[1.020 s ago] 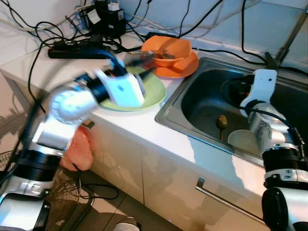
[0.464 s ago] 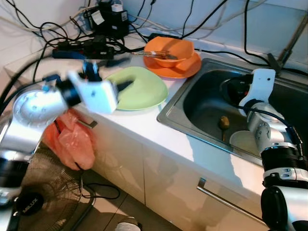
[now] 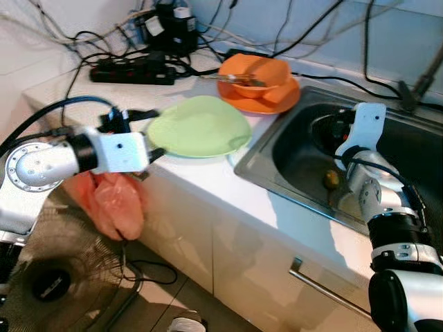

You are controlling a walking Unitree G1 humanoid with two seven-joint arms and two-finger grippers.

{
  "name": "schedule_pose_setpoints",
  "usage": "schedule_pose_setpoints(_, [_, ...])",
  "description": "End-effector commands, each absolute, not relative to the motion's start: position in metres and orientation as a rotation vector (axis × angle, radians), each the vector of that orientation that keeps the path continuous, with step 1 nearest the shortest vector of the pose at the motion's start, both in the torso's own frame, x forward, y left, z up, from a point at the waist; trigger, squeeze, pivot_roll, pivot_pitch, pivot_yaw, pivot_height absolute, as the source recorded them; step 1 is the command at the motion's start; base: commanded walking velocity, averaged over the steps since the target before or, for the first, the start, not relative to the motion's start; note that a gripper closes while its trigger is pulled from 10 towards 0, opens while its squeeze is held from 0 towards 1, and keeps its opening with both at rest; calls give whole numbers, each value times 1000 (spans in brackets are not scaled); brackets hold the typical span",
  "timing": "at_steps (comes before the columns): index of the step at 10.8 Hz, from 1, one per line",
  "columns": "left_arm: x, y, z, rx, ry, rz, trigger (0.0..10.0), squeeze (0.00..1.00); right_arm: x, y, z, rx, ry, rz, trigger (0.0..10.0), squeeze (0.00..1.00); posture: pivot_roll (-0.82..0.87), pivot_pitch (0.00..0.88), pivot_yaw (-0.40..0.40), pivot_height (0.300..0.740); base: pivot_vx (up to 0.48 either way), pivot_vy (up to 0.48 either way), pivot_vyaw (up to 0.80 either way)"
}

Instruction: Kitchen organization

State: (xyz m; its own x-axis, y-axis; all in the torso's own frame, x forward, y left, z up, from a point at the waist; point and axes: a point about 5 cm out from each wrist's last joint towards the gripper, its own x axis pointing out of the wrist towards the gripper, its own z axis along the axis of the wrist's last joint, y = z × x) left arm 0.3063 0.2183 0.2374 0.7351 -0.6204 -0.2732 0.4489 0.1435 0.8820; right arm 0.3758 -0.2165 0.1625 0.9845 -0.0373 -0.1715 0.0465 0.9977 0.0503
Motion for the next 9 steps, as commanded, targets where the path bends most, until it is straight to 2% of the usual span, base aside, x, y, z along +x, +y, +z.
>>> schedule_pose_setpoints(1, [308, 225, 236, 1204, -136, -755, 10000, 1000, 375, -215, 164, 55, 165, -30, 10000, 0, 441, 0, 26, 740, 0, 0, 0])
schedule_pose_setpoints(3, [317, 239, 232, 1191, -91, -688, 10000, 1000, 373, -217, 164, 50, 168, -30, 10000, 0, 435, 0, 27, 740, 0, 0, 0])
schedule_pose_setpoints(5, [332, 243, 225, 1181, -74, -651, 10000, 1000, 372, -215, 163, 50, 172, -21, 10000, 0, 426, 0, 28, 740, 0, 0, 0])
schedule_pose_setpoints(9, [355, 216, 218, 1135, -135, -668, 10000, 1000, 371, -215, 164, 49, 173, -16, 10000, 0, 404, 0, 23, 740, 0, 0, 0])
